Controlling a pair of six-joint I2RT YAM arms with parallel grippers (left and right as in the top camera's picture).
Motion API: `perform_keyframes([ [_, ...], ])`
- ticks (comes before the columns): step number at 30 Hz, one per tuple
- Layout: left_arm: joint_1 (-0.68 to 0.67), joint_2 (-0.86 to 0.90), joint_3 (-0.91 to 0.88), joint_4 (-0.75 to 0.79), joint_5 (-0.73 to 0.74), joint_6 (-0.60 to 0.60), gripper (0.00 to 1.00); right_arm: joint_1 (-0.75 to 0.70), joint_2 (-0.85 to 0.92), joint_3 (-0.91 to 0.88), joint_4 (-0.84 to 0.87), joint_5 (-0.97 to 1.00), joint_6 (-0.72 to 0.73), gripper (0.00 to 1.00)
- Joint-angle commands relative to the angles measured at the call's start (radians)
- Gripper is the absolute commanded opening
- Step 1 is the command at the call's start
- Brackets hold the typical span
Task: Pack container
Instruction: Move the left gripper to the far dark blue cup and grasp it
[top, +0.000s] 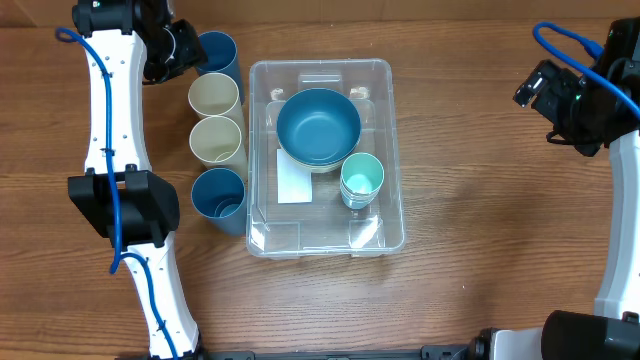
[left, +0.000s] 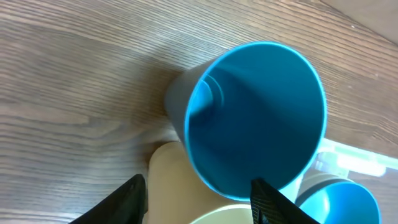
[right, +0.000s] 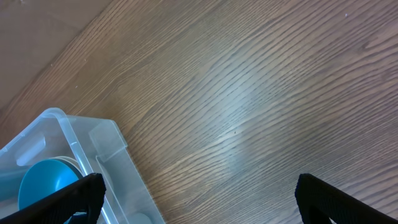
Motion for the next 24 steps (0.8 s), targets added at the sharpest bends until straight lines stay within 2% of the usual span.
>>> perform_keyframes([
  [1,0.002,-0.012,0.021,0.006,-0.076,-0.023,0.55,0.001,-0.012,0.002,0.003,-0.001,0.005,1.00],
  [12,-0.008,0.036,-0.002,0.080,-0.065,-0.043,0.55,0.001,-0.012,0.002,0.003,-0.001,0.005,1.00],
  [24,-0.013,0.082,-0.002,0.114,-0.063,-0.042,0.44,0.001,-0.012,0.002,0.003,-0.001,0.005,1.00],
])
